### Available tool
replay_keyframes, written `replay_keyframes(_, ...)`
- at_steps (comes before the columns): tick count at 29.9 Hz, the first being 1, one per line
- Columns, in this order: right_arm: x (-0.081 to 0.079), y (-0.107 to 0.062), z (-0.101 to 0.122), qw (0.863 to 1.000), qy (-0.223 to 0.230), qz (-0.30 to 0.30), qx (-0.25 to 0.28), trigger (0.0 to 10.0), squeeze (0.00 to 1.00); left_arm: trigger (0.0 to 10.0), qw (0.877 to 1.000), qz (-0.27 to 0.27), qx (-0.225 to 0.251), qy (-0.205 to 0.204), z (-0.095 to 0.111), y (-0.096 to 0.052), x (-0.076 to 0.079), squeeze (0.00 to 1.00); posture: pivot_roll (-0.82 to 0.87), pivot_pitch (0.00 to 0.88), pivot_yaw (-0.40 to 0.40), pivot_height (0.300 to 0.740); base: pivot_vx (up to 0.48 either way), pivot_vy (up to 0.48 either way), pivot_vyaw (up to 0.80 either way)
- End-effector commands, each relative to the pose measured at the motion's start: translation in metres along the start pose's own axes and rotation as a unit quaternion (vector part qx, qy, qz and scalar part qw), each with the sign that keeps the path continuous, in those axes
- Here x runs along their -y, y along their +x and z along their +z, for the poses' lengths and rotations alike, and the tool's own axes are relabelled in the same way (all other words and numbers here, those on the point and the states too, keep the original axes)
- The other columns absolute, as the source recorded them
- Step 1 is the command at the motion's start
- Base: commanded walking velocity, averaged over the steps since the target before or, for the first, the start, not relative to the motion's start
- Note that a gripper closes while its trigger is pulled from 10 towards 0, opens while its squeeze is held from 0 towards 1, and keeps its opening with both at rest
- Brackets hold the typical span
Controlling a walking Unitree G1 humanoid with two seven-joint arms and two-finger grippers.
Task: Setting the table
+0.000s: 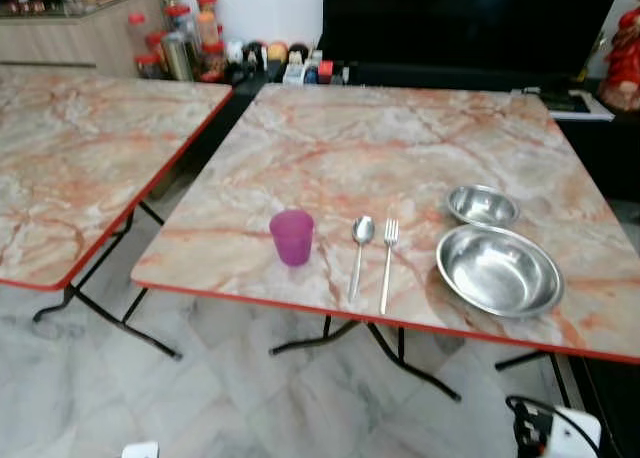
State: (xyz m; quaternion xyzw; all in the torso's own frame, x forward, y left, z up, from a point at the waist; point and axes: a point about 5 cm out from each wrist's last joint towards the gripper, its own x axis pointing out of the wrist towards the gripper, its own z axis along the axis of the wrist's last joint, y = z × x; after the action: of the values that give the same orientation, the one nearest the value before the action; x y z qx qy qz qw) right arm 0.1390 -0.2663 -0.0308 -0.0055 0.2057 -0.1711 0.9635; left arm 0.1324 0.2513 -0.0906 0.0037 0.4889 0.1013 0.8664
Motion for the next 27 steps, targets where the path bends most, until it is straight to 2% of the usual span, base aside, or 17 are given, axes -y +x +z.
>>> replay_keyframes(1,-0.003,0.002,0.01,1.0,0.008,0.005,0.017,10.0,0.0,10.0,1.0,-0.004,-0.007,0.01,-0.001,0.0,-0.001,0.0,-0.09,0.0,0.024,0.732,0.0,0.0,0.0)
replay_keyframes(2,-0.005,-0.009,0.019,0.999,0.011,0.009,0.037,10.0,0.0,10.0,1.0,-0.005,-0.008,0.01,-0.001,0.0,-0.001,0.0,-0.1,0.0,0.024,0.732,0.0,0.0,0.0)
replay_keyframes(5,-0.008,-0.02,0.037,0.998,0.009,0.015,0.06,10.0,0.0,10.0,1.0,-0.006,-0.009,0.012,-0.002,0.0,-0.001,0.0,-0.11,0.0,0.025,0.732,0.0,0.0,0.0)
replay_keyframes(8,-0.009,-0.019,0.057,0.996,0.014,0.011,0.086,10.0,0.0,10.0,1.0,-0.006,-0.008,0.012,-0.001,0.0,-0.001,0.0,-0.11,0.0,0.024,0.732,0.0,0.0,0.0)
replay_keyframes(9,-0.008,-0.013,0.072,0.994,0.018,0.005,0.104,10.0,0.0,10.0,1.0,-0.006,-0.007,0.012,0.0,0.0,0.0,0.0,-0.11,0.0,0.025,0.732,0.0,0.0,0.0)
replay_keyframes(10,-0.008,-0.012,0.077,0.994,0.02,0.004,0.109,10.0,0.0,10.0,1.0,-0.006,-0.007,0.012,0.0,0.0,0.0,0.0,-0.11,0.0,0.025,0.732,0.0,0.0,0.0)
replay_keyframes(12,-0.011,0.014,0.123,0.988,0.023,0.003,0.152,10.0,0.0,10.0,1.0,-0.007,-0.006,0.011,0.0,0.0,0.0,0.0,-0.12,0.0,0.024,0.732,0.0,0.0,0.0)
replay_keyframes(13,-0.011,0.014,0.123,0.988,0.023,0.003,0.152,10.0,0.0,10.0,1.0,-0.007,-0.006,0.011,0.0,0.0,0.0,0.0,-0.12,0.0,0.024,0.732,0.0,0.0,0.0)
replay_keyframes(14,-0.011,0.023,0.141,0.985,0.023,0.002,0.168,10.0,0.0,10.0,1.0,-0.007,-0.005,0.01,0.0,0.0,0.001,0.0,-0.11,0.0,0.018,0.732,0.0,0.0,0.0)
replay_keyframes(17,-0.013,0.034,0.171,0.982,0.032,0.002,0.188,10.0,0.0,10.0,1.0,-0.006,-0.004,0.005,0.0,0.0,0.001,0.0,-0.11,0.0,0.022,0.732,0.0,0.0,0.0)
replay_keyframes(18,-0.016,0.046,0.193,0.98,0.032,0.005,0.198,10.0,0.0,10.0,1.0,-0.007,-0.004,0.005,0.0,0.0,0.002,0.0,-0.12,0.0,0.023,0.732,0.0,0.0,0.0)
replay_keyframes(20,-0.02,0.059,0.213,0.98,0.028,0.005,0.195,10.0,0.0,10.0,1.0,-0.007,-0.004,0.004,0.0,0.0,0.002,0.0,-0.11,0.0,0.022,0.732,0.0,0.0,0.0)
replay_keyframes(21,-0.025,0.072,0.233,0.981,0.024,0.008,0.191,10.0,0.0,10.0,1.0,-0.006,-0.004,0.003,0.0,0.0,0.002,0.0,-0.11,0.0,0.023,0.732,0.0,0.0,0.0)
replay_keyframes(22,-0.025,0.072,0.233,0.981,0.024,0.008,0.191,10.0,0.0,10.0,1.0,-0.006,-0.004,0.003,0.0,0.0,0.002,0.0,-0.11,0.0,0.023,0.732,0.0,0.0,0.0)
replay_keyframes(25,-0.031,0.087,0.261,0.982,0.025,0.011,0.185,10.0,0.0,10.0,1.0,-0.005,-0.003,0.0,0.0,0.0,0.002,0.0,-0.1,0.0,0.021,0.732,0.0,0.0,0.0)
replay_keyframes(26,-0.033,0.095,0.279,0.982,0.034,0.01,0.183,10.0,0.0,10.0,1.0,-0.004,-0.003,0.0,0.0,0.0,0.002,0.0,-0.09,0.0,0.021,0.732,0.0,0.0,0.0)
replay_keyframes(27,-0.034,0.096,0.285,0.982,0.04,0.01,0.182,10.0,0.0,10.0,1.0,-0.004,-0.003,0.0,0.0,0.0,0.002,0.0,-0.09,0.0,0.021,0.732,0.0,0.0,0.0)
